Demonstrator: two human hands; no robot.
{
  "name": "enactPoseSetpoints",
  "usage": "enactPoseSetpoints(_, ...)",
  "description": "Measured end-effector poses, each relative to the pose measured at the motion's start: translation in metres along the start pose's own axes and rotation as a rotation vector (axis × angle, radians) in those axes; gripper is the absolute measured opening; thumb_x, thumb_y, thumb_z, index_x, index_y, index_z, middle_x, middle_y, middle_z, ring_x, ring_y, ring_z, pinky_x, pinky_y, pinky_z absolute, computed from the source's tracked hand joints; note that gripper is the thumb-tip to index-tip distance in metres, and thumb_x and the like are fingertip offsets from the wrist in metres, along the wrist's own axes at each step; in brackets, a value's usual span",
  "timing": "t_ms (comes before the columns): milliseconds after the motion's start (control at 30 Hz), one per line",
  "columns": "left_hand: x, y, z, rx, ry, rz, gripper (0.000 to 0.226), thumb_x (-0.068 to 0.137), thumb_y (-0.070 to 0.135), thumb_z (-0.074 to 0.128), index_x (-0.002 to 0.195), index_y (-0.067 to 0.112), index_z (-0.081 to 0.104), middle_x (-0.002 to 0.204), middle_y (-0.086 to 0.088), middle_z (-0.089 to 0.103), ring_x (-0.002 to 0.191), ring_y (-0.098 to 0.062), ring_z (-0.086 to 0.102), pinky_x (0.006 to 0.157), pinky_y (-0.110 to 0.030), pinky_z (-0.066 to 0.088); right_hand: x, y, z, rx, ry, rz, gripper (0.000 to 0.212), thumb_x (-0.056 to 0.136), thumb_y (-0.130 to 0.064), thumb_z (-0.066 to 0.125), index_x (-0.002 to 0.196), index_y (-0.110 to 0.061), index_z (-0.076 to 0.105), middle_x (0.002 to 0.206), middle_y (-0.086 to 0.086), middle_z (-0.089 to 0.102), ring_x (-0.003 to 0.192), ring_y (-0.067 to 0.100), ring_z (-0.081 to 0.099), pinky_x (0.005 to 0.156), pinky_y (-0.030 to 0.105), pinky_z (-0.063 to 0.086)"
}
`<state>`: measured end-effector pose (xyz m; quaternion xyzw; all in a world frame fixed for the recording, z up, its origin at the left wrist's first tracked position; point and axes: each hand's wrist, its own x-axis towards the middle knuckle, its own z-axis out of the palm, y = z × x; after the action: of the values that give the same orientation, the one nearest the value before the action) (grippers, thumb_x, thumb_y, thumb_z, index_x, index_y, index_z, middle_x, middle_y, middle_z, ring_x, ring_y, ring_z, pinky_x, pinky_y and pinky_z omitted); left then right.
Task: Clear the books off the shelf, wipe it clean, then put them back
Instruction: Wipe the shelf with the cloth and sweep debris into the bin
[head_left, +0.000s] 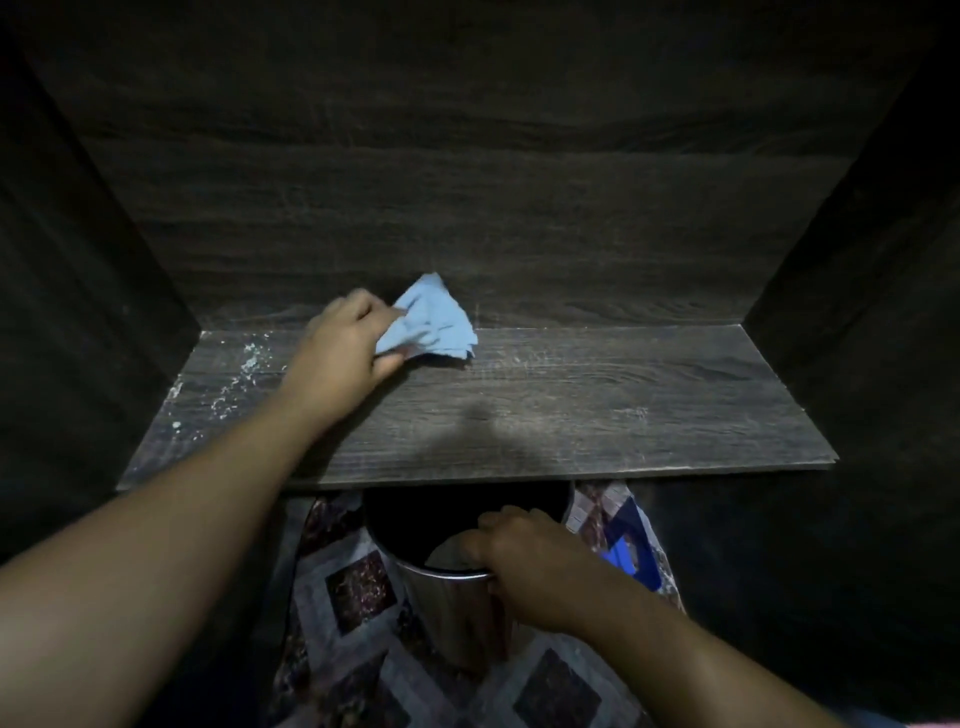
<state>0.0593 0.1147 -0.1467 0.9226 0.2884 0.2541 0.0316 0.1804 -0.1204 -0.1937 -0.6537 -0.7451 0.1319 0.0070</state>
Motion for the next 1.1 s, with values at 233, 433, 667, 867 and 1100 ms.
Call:
enactPoseSetpoints(233,0.023,-0.025,0.024,0.294,-0.005,0.159,0.039,0.075,0.017,0.076,0.112,0.009,0.065,0.105,-0.018,0.06,0.083,-0.037,0.055,0.065,-0.043,0.042,0.009,0.004,0.003,0.029,0.001,-0.005,0.038,0.088,-0.009,0.047,0.123,-0.02,0.057,0.12,0.009,0.055,0.11,0.031,0.049,0.087,0.037,0.035)
enactPoseSetpoints(433,0.03,-0.024,0.03,0.151,-0.207,-0.097,0.035,0.086,0.027,0.065,0.119,0.014,0.063,0.111,-0.012,0.06,0.098,-0.034,0.056,0.08,-0.04,0.046,0.008,0.009,0.01,0.042,-0.017,0.006,0.031,0.089,-0.013,0.049,0.118,-0.019,0.057,0.115,0.008,0.056,0.11,0.03,0.05,0.085,0.036,0.036)
enactPoseSetpoints(667,-0.008,0.009,0.015,-0.087,-0.235,-0.111,0.027,0.087,0.024,0.065,0.112,0.013,0.066,0.104,-0.012,0.062,0.095,-0.034,0.059,0.072,-0.031,0.038,-0.004,0.005,0.011,0.044,-0.032,-0.021,0.04,0.091,-0.013,0.048,0.129,-0.023,0.054,0.12,0.007,0.056,0.11,0.028,0.05,0.09,0.036,0.036)
enactPoseSetpoints(867,-0.05,0.048,0.003,-0.124,-0.306,-0.134,0.045,0.074,0.043,0.047,0.104,0.016,0.067,0.1,-0.006,0.062,0.092,-0.031,0.062,0.075,-0.032,0.044,-0.022,-0.004,0.007,0.037,-0.039,-0.052,0.038,0.088,-0.01,0.05,0.124,-0.022,0.057,0.113,0.008,0.057,0.107,0.032,0.051,0.087,0.036,0.037)
enactPoseSetpoints(1100,-0.069,0.07,-0.016,-0.203,-0.609,0.016,0.034,0.072,0.045,0.047,0.083,0.017,0.064,0.086,-0.004,0.067,0.082,-0.023,0.064,0.069,-0.03,0.046,-0.036,-0.007,0.004,0.015,-0.082,-0.056,0.031,0.088,-0.012,0.051,0.118,-0.019,0.058,0.11,0.008,0.057,0.107,0.03,0.051,0.087,0.036,0.039)
